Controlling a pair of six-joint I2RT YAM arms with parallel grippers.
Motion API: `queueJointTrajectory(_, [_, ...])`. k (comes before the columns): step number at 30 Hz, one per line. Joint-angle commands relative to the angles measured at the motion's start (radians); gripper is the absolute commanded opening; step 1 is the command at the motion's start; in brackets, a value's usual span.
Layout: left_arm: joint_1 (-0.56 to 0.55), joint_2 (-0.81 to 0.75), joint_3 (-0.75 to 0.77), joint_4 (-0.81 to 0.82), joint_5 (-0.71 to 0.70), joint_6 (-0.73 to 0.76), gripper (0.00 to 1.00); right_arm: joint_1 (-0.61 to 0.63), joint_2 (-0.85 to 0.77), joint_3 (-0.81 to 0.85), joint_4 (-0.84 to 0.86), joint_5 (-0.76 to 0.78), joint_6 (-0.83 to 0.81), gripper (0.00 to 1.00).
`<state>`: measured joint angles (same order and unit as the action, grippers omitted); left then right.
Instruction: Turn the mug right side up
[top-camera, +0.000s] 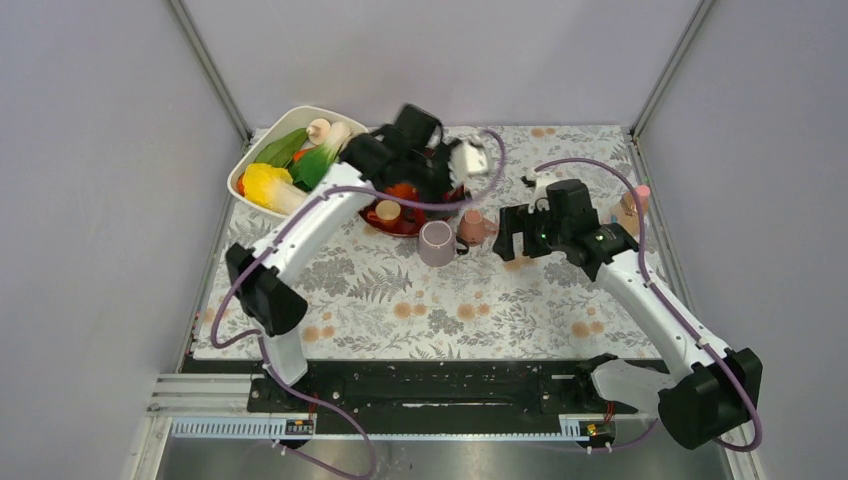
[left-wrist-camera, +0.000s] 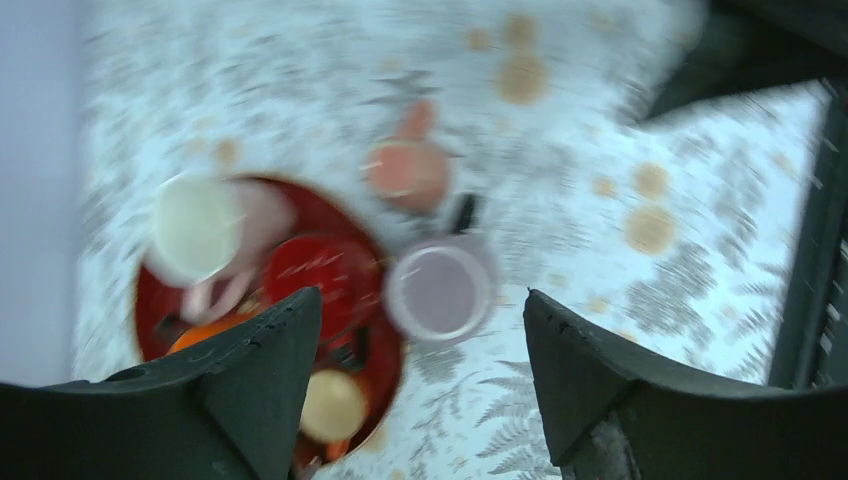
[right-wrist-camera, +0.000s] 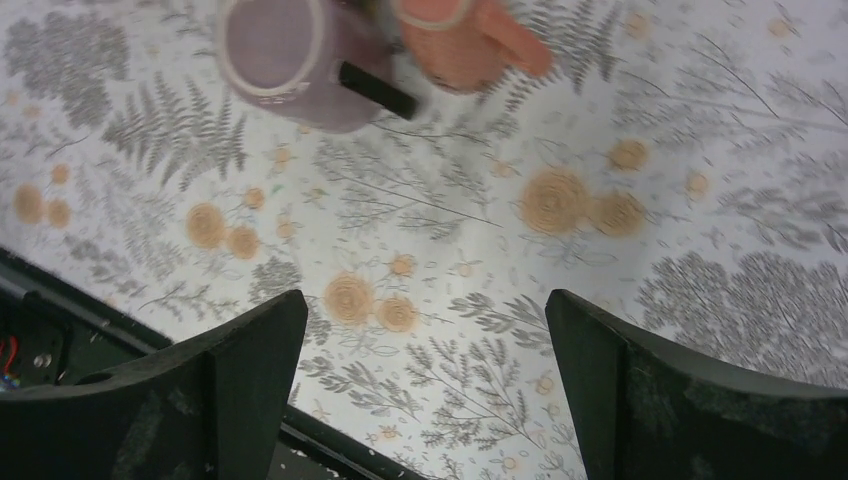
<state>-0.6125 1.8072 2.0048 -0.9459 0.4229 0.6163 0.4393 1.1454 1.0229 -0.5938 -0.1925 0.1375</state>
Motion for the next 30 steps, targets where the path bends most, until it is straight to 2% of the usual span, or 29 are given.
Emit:
queueJointTrajectory(1, [-0.157,0.081,-0.093,-0.154,-0.045,0.243,0.76,-0.139,-0.045,-0.071,-0.017,0.056,0.042,0.99])
queueJointTrajectory(4, [-0.214,0.134,-0.110,-0.066,-0.141,0.225,0.75,-0.231,-0.088,-0.115,-0.059,0.091,0.051,0.99])
queueJointTrajectory(8, [-0.233,0.251,-0.021,-0.029,-0.226,0.215,0.75,-0.297,-0.151,-0.157,-0.102,0.105,0.015,0.99])
queueJointTrajectory(15, [-0.238,0.368,0.007,-0.055,-0.342,0.249,0.71,-0.312,-0.194,-0.195,-0.108,0.122,0.023,0.99])
queueJointTrajectory(20, [-0.239,0.402,-0.002,0.003,-0.408,0.248,0.65,-0.314,-0.182,-0.189,-0.109,0.108,0.017,0.99])
queueJointTrajectory(25, [-0.238,0.427,-0.020,0.005,-0.406,0.257,0.50,-0.314,-0.189,-0.197,-0.102,0.064,0.015,1.00])
queueJointTrajectory(30, [-0.238,0.434,-0.054,-0.023,-0.393,0.257,0.40,-0.314,-0.201,-0.206,-0.104,0.052,0.021,1.00])
